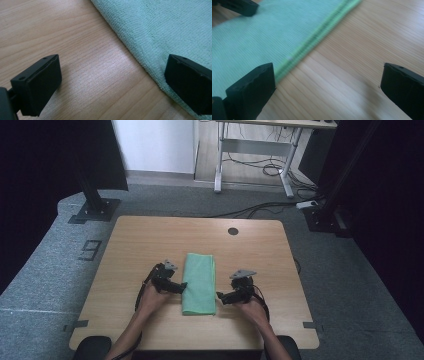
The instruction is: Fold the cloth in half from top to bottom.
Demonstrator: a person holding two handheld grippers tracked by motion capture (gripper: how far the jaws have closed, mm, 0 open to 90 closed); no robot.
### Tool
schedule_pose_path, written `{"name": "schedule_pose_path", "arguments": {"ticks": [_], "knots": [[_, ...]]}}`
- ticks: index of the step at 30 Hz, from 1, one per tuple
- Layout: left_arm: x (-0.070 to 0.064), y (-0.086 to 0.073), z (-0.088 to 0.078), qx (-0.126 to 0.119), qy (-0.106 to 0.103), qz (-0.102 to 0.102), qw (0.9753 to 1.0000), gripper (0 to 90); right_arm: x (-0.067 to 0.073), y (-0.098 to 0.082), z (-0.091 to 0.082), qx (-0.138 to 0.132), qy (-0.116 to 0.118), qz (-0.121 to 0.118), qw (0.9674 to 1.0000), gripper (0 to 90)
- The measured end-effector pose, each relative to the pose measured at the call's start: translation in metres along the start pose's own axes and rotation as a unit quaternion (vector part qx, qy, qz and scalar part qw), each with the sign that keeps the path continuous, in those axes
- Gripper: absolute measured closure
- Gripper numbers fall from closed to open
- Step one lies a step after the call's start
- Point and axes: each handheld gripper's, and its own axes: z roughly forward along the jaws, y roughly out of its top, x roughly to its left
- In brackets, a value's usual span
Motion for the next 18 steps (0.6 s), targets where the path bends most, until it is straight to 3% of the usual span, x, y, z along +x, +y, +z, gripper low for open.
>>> {"name": "schedule_pose_path", "arguments": {"ticks": [3,7,8,12,18], "knots": [[0.0,0.0,0.0,0.0,0.0,0.0,1.0,1.1,0.007,0.005,0.009,0.003,0.002,-0.011,0.9999,0.0],[0.0,-0.001,0.0,-0.004,0.0,0.0,1.0,1.7,0.016,0.007,0.021,0.025,-0.012,-0.039,0.9989,0.0],[-0.001,-0.001,-0.001,-0.004,-0.001,0.002,1.0,2.8,0.018,0.005,0.02,0.02,-0.011,-0.028,0.9994,2.4],[-0.005,-0.004,-0.004,-0.002,-0.006,0.006,1.0,2.9,0.02,0.001,0.016,0.025,-0.011,-0.023,0.9994,4.1],[-0.014,-0.015,-0.014,0.001,-0.012,0.015,0.9998,3.5,0.033,-0.005,0.007,0.032,-0.011,-0.034,0.9989,4.5]]}}
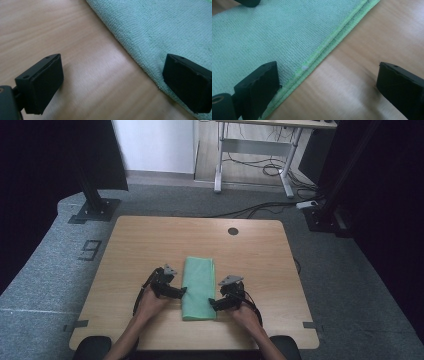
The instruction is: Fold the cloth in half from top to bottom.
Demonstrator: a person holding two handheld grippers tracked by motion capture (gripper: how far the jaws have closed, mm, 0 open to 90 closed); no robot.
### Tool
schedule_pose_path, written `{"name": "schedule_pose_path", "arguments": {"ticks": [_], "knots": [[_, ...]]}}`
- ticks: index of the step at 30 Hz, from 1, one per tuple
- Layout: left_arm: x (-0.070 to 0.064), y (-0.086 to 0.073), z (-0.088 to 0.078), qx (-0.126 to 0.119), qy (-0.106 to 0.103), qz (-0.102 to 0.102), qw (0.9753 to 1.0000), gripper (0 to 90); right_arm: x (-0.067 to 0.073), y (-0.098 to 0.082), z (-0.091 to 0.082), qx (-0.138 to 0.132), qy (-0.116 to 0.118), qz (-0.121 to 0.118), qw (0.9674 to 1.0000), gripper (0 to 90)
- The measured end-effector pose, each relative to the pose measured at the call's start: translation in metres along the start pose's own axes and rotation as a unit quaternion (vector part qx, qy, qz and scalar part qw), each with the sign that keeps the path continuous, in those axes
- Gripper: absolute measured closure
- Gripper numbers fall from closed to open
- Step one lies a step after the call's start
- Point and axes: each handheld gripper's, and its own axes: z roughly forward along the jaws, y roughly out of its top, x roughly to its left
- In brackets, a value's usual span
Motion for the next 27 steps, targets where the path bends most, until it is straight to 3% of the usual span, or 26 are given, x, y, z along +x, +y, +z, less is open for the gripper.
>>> {"name": "schedule_pose_path", "arguments": {"ticks": [7,13,18,19,23,27], "knots": [[-0.012,-0.011,-0.009,0.001,-0.005,0.007,1.0,3.6,0.015,-0.012,-0.012,0.0,0.012,-0.006,0.9999,5.7],[-0.01,-0.014,-0.008,-0.011,-0.005,0.005,0.9999,0.6,0.013,-0.007,-0.013,0.014,0.018,-0.014,0.9996,6.5],[-0.01,-0.013,-0.007,-0.009,-0.004,0.005,0.9999,0.0,-0.008,0.007,-0.013,-0.006,0.025,0.016,0.9996,9.2],[-0.01,-0.013,-0.007,-0.008,-0.003,0.005,0.9999,0.0,-0.017,0.015,-0.012,-0.01,0.029,0.024,0.9992,12.1],[-0.01,-0.013,-0.007,-0.008,-0.004,0.005,0.9999,0.0,-0.029,0.029,-0.008,-0.01,0.027,0.027,0.9992,14.5],[-0.01,-0.013,-0.007,-0.009,-0.003,0.004,0.9999,0.0,-0.042,0.046,0.0,-0.009,0.027,0.027,0.9992,23.6]]}}
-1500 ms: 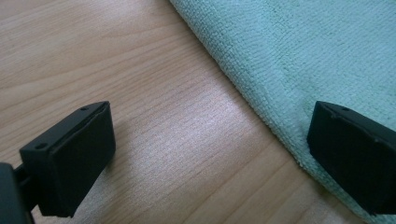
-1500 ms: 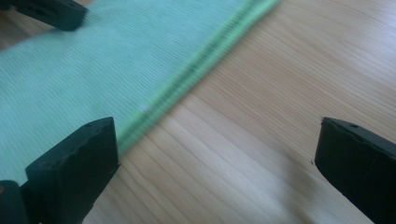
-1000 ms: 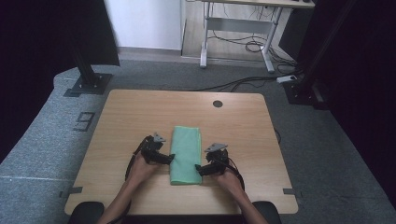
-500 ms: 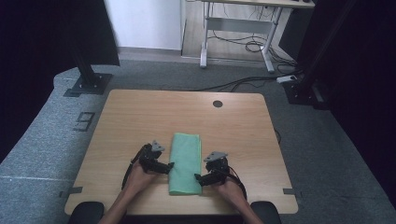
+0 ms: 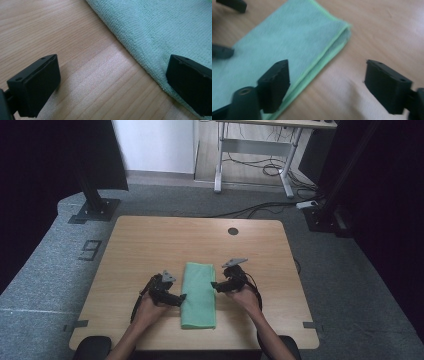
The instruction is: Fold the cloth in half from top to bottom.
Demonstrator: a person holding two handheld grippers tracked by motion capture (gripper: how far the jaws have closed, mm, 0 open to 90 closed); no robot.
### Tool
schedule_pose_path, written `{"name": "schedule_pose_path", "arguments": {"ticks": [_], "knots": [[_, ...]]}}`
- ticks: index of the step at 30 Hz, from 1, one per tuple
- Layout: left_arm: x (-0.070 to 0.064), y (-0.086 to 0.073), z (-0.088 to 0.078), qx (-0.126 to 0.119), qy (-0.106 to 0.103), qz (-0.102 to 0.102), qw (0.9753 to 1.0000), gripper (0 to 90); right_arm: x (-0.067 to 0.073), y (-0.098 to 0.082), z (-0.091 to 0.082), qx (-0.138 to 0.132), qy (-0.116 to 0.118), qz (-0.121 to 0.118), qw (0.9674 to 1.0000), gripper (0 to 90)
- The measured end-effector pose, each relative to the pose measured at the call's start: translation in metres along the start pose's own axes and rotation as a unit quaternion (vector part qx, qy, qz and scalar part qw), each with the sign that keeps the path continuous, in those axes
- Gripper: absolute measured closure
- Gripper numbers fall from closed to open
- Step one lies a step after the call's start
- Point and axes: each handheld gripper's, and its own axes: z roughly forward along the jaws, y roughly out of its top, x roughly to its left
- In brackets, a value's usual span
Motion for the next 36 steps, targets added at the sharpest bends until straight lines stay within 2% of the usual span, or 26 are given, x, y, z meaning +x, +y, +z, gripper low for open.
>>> {"name": "schedule_pose_path", "arguments": {"ticks": [2,3,4,8,15,22,24,25,26,27,28,32,33,35,36], "knots": [[0.0,0.0,0.0,-0.001,0.0,-0.001,1.0,0.0,-0.006,0.011,0.007,0.002,0.003,0.001,1.0,33.1],[0.0,0.0,0.0,-0.001,0.0,-0.001,1.0,0.0,-0.006,0.011,0.007,0.002,0.003,0.001,1.0,33.1],[0.0,0.0,0.0,0.0,0.0,0.001,1.0,0.0,-0.009,0.017,0.012,0.007,0.004,0.004,1.0,38.1],[0.0,0.0,0.0,0.0,-0.001,0.001,1.0,0.0,-0.013,0.029,0.022,0.012,0.007,0.0,0.9999,47.4],[0.0,0.0,0.0,0.0,0.0,0.001,1.0,0.0,-0.019,0.044,0.036,0.023,0.002,-0.002,0.9997,55.8],[0.0,0.0,0.0,0.0,0.0,0.0,1.0,0.0,-0.022,0.041,0.056,0.057,-0.005,-0.015,0.9982,53.8],[0.0,0.0,0.0,0.0,0.0,0.0,1.0,0.0,-0.023,0.039,0.058,0.055,0.0,-0.008,0.9984,53.9],[0.0,0.0,0.0,0.0,0.0,0.0,1.0,0.0,-0.024,0.039,0.058,0.056,0.001,-0.009,0.9984,55.9],[0.0,0.0,0.0,0.0,0.0,0.0,1.0,0.0,-0.023,0.039,0.057,0.058,0.009,-0.009,0.9983,68.1],[0.0,0.0,0.0,0.0,0.0,0.0,1.0,0.0,-0.023,0.039,0.057,0.058,0.009,-0.009,0.9983,68.1],[0.0,0.0,0.0,0.0,0.0,0.0,1.0,0.0,-0.021,0.038,0.057,0.057,0.028,-0.004,0.998,80.4],[0.001,0.0,-0.001,-0.003,-0.005,0.006,1.0,2.3,-0.023,0.038,0.057,0.058,0.042,0.007,0.9974,83.5],[0.001,0.001,-0.002,-0.007,-0.005,0.01,0.9999,2.3,-0.023,0.038,0.057,0.058,0.042,0.007,0.9974,83.5],[0.001,0.005,-0.006,-0.023,0.01,0.019,0.9995,4.4,-0.023,0.039,0.057,0.06,0.041,0.002,0.9973,84.1],[0.003,0.008,-0.008,-0.031,0.007,0.014,0.9994,5.8,-0.021,0.039,0.057,0.062,0.038,-0.006,0.9973,84.4]]}}
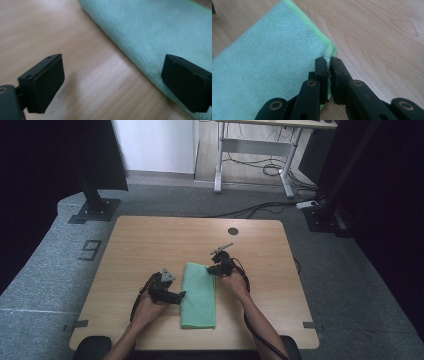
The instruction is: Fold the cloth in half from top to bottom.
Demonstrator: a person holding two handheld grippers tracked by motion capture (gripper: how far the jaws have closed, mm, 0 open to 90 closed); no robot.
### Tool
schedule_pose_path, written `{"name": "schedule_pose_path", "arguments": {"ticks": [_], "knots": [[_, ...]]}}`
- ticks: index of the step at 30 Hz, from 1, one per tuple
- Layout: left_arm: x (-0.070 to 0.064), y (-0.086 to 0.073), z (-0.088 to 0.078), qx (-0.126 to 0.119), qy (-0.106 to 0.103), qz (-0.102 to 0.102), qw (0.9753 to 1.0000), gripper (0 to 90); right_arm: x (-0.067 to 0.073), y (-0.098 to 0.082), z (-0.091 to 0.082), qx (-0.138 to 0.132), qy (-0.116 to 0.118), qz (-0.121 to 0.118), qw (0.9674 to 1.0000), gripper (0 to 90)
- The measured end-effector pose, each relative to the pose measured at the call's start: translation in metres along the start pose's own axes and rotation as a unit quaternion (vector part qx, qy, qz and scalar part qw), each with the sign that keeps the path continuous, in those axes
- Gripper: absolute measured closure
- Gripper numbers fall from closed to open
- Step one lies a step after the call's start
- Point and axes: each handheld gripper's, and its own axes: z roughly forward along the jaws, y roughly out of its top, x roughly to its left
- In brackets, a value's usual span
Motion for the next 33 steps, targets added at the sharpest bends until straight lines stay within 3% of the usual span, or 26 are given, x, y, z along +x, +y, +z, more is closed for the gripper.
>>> {"name": "schedule_pose_path", "arguments": {"ticks": [3,6,14,19,23,33], "knots": [[0.001,0.001,0.001,0.0,-0.007,-0.009,0.9999,5.7,0.0,0.001,0.0,0.002,-0.001,-0.004,1.0,84.3],[0.0,-0.002,0.005,0.022,-0.006,-0.001,0.9997,5.6,0.001,0.001,0.0,0.002,-0.003,-0.011,0.9999,84.3],[-0.005,-0.007,0.002,0.038,-0.025,-0.008,0.9989,5.9,0.0,0.002,0.0,0.004,-0.001,-0.015,0.9999,84.1],[-0.008,-0.009,0.002,0.037,-0.017,-0.005,0.9991,6.3,0.0,0.002,0.0,0.005,0.0,-0.016,0.9999,84.2],[-0.008,-0.011,0.003,0.029,-0.015,-0.008,0.9994,5.0,0.002,0.003,-0.001,0.006,-0.009,-0.032,0.9994,84.5],[-0.008,-0.011,0.003,0.027,-0.014,-0.008,0.9995,4.6,0.012,0.01,-0.029,-0.028,-0.011,-0.059,0.9978,85.0]]}}
